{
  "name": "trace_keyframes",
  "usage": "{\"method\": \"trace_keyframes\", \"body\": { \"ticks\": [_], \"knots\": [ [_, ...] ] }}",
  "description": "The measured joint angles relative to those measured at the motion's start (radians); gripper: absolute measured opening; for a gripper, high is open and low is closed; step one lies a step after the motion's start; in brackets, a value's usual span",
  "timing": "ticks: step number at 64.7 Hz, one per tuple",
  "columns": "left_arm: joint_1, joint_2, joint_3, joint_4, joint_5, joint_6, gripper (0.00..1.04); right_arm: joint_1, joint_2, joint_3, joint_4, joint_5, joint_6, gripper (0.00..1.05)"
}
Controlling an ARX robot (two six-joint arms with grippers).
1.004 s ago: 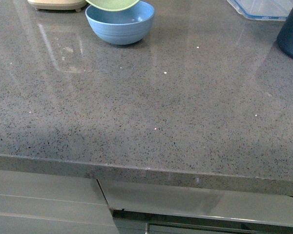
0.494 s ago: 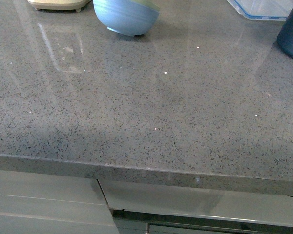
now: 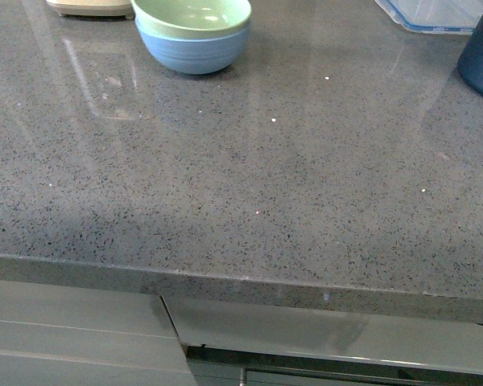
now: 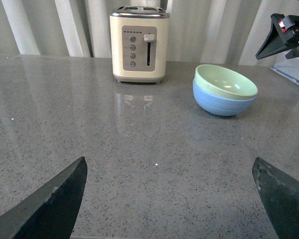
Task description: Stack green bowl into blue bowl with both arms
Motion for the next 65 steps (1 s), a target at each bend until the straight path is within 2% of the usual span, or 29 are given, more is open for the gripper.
{"method": "trace_keyframes", "body": {
  "ticks": [21, 42, 51, 65],
  "knots": [
    [0.000, 0.000, 0.000, 0.000, 0.000, 0.000, 0.98, -0.095, -0.452, -0.632, 0.211, 0.038, 0.130, 0.95],
    [0.000, 0.000, 0.000, 0.000, 0.000, 0.000, 0.98, -0.154, -0.856, -1.141, 0.238, 0.113, 0.230, 0.95],
    [0.000, 0.000, 0.000, 0.000, 0.000, 0.000, 0.98, -0.176, -0.950, -1.239, 0.206, 0.148, 0.260, 0.95],
    [0.000, 0.000, 0.000, 0.000, 0.000, 0.000, 0.98, -0.179, -0.957, -1.244, 0.206, 0.150, 0.265, 0.95]
  ]
}}
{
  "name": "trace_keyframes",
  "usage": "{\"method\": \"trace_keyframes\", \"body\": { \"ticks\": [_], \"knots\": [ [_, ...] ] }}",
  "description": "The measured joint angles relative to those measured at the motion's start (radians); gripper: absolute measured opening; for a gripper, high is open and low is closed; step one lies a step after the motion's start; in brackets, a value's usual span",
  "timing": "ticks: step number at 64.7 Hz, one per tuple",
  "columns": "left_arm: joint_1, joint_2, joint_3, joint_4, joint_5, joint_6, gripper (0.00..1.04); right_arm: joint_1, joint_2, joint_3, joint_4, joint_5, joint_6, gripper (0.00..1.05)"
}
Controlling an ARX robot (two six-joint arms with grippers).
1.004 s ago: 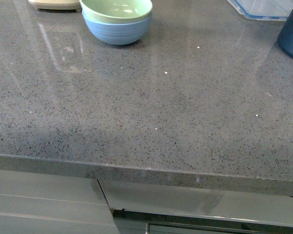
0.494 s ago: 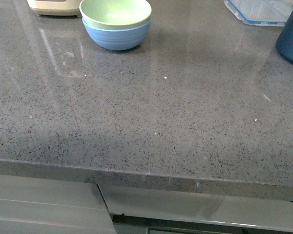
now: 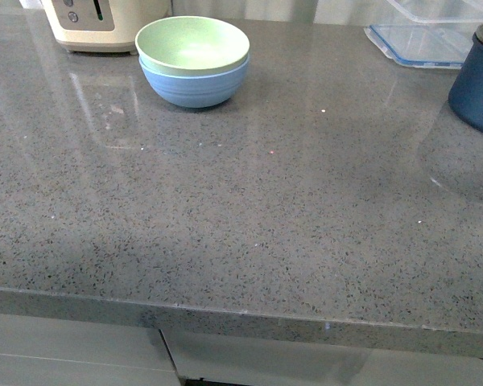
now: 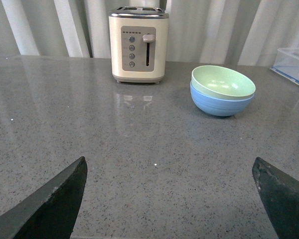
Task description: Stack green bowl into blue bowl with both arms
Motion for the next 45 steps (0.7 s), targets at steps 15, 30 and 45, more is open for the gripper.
{"method": "trace_keyframes", "body": {
  "ticks": [15, 30, 45],
  "knots": [
    [0.000, 0.000, 0.000, 0.000, 0.000, 0.000, 0.98, -0.011, -0.085, -0.261, 0.554, 0.058, -0.161, 0.77],
    [0.000, 0.000, 0.000, 0.000, -0.001, 0.000, 0.98, -0.068, -0.237, -0.577, 1.221, 0.018, -0.324, 0.38],
    [0.000, 0.000, 0.000, 0.000, -0.002, 0.000, 0.98, -0.118, -0.386, -0.734, 1.215, -0.033, -0.346, 0.01]
  ]
}}
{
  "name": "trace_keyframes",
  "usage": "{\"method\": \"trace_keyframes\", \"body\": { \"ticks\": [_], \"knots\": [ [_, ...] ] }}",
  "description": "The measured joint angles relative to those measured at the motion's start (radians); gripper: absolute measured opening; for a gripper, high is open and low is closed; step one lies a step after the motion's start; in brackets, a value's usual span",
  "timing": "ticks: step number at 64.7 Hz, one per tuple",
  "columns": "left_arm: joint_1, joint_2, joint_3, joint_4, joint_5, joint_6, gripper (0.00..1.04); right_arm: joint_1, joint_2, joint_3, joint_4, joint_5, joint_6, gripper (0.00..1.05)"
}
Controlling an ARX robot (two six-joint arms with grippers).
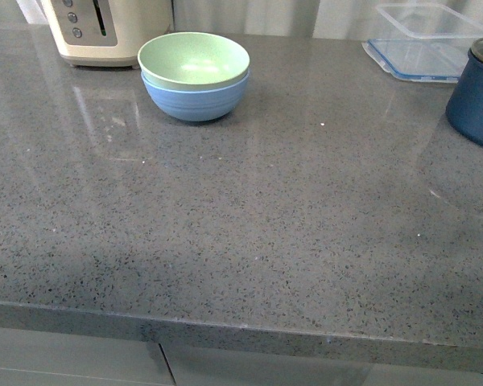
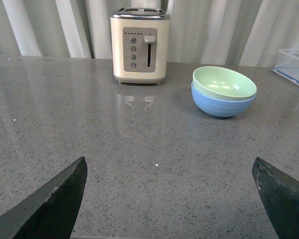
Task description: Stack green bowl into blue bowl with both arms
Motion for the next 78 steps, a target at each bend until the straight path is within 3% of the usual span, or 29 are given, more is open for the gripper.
{"method": "trace_keyframes", "body": {
  "ticks": [6, 13, 35, 42, 78],
  "knots": [
    [0.000, 0.000, 0.000, 0.000, 0.000, 0.000, 0.98, -0.050, -0.058, -0.036, -0.022, -0.073, 0.000, 0.01],
    [0.000, 0.000, 0.000, 0.000, 0.000, 0.000, 0.98, -0.083, -0.121, -0.071, -0.053, -0.080, 0.000, 0.01],
    [0.000, 0.000, 0.000, 0.000, 0.000, 0.000, 0.98, -0.085, -0.328, -0.140, -0.188, -0.085, 0.000, 0.01],
    [0.000, 0.000, 0.000, 0.000, 0.000, 0.000, 0.98, -0.085, -0.351, -0.180, -0.164, -0.085, 0.000, 0.01],
    [0.000, 0.000, 0.000, 0.000, 0.000, 0.000, 0.98, -0.085, -0.614, -0.181, -0.416, -0.085, 0.000, 0.01]
  ]
}}
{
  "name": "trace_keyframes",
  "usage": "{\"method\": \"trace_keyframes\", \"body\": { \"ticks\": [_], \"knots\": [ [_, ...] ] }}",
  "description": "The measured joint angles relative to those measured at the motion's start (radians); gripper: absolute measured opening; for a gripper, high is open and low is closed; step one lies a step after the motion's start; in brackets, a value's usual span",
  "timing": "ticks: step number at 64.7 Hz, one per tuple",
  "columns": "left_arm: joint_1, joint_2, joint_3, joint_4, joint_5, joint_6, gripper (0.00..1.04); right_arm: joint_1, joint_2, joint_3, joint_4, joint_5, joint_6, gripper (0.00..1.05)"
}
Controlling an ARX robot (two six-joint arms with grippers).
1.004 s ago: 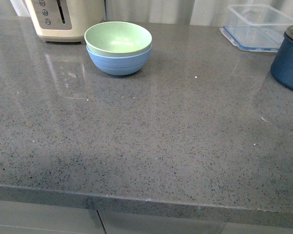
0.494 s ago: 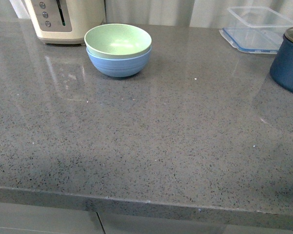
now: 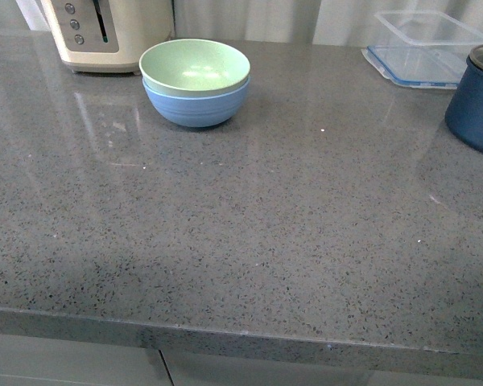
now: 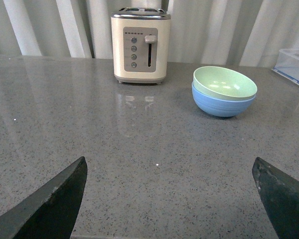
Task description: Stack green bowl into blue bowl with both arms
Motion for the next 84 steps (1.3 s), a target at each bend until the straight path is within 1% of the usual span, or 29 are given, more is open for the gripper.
{"method": "trace_keyframes", "body": {
  "ticks": [11, 24, 30, 35, 52, 54, 60, 82, 84],
  "knots": [
    [0.000, 0.000, 0.000, 0.000, 0.000, 0.000, 0.98, 0.000, -0.074, 0.000, -0.074, 0.000, 0.000, 0.01],
    [0.000, 0.000, 0.000, 0.000, 0.000, 0.000, 0.98, 0.000, -0.125, 0.000, -0.126, 0.000, 0.000, 0.01],
    [0.000, 0.000, 0.000, 0.000, 0.000, 0.000, 0.98, 0.000, -0.250, 0.000, -0.286, -0.003, -0.001, 0.01],
    [0.000, 0.000, 0.000, 0.000, 0.000, 0.000, 0.98, 0.000, -0.291, 0.000, -0.295, -0.003, 0.000, 0.01],
    [0.000, 0.000, 0.000, 0.000, 0.000, 0.000, 0.98, 0.000, -0.293, 0.000, -0.299, -0.003, 0.000, 0.01],
    [0.000, 0.000, 0.000, 0.000, 0.000, 0.000, 0.98, 0.000, -0.293, 0.000, -0.300, -0.003, -0.002, 0.04],
    [0.000, 0.000, 0.000, 0.000, 0.000, 0.000, 0.98, 0.000, -0.293, 0.000, -0.299, -0.003, -0.001, 0.23],
    [0.000, 0.000, 0.000, 0.000, 0.000, 0.000, 0.98, 0.000, -0.293, 0.000, -0.300, -0.003, -0.002, 0.81],
    [0.000, 0.000, 0.000, 0.000, 0.000, 0.000, 0.98, 0.000, -0.293, 0.000, -0.300, -0.003, -0.001, 0.88]
  ]
}}
